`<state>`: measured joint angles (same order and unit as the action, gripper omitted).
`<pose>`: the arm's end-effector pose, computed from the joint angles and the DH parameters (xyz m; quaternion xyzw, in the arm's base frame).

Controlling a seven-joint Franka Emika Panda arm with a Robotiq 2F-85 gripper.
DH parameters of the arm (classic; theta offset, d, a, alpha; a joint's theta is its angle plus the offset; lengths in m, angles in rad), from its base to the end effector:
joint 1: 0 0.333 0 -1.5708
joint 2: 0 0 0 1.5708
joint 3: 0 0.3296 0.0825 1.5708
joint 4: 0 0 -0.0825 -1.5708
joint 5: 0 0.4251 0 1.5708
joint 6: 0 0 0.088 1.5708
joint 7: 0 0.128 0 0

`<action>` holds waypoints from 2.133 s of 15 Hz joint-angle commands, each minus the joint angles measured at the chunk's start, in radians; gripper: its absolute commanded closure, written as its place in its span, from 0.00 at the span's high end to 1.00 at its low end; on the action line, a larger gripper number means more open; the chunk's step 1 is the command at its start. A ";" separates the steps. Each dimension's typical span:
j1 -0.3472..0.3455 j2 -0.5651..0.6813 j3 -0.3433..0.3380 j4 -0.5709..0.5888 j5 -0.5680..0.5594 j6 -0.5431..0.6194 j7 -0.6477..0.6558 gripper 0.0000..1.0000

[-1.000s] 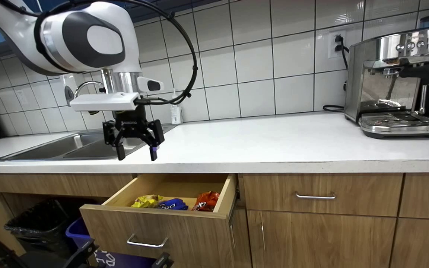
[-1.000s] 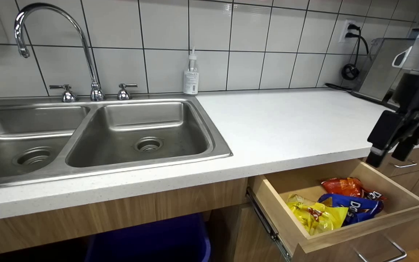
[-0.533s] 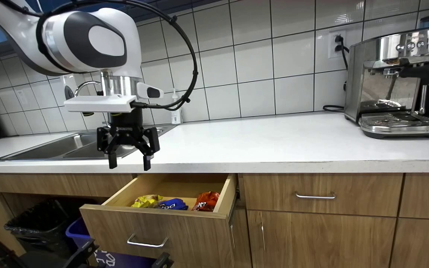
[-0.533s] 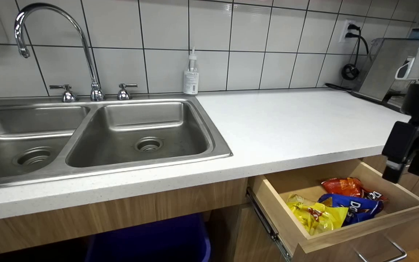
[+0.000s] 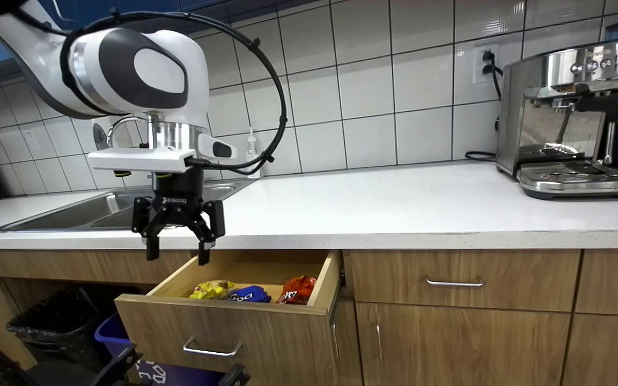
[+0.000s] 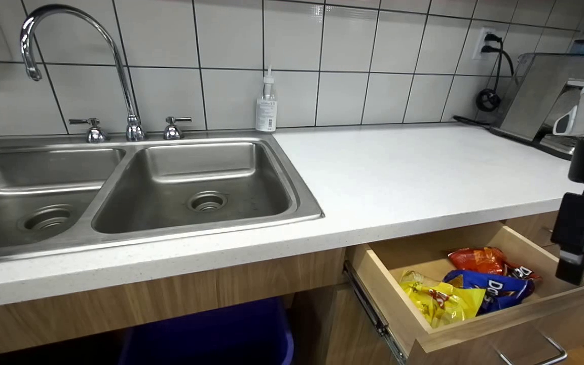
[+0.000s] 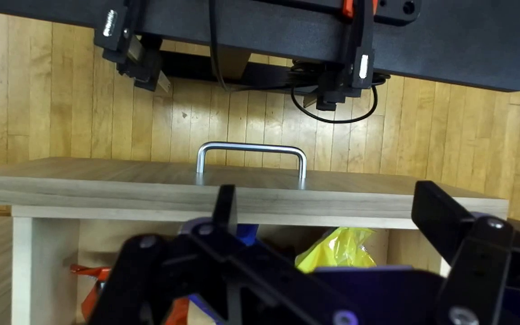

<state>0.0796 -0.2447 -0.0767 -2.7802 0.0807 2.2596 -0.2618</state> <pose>0.3600 0.0074 0.2232 -0.9843 -0.1035 0.1322 0.0539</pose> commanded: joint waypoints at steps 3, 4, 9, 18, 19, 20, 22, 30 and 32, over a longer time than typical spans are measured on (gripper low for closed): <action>-0.045 0.053 0.010 0.002 -0.040 -0.013 0.005 1.00; -0.050 0.062 0.011 0.002 -0.050 -0.011 0.008 1.00; -0.071 0.114 0.014 0.002 -0.127 0.001 0.020 1.00; -0.076 0.227 0.017 0.001 -0.164 0.052 0.019 1.00; -0.075 0.242 0.017 0.001 -0.157 0.062 0.012 1.00; -0.075 0.256 0.018 0.001 -0.150 0.072 0.003 1.00; -0.074 0.286 0.021 0.001 -0.148 0.108 -0.001 1.00; -0.075 0.408 0.041 0.002 -0.150 0.323 0.014 1.00; -0.077 0.430 0.045 0.003 -0.145 0.391 0.015 1.00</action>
<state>0.0218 0.1553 -0.0565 -2.7797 -0.0602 2.5688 -0.2601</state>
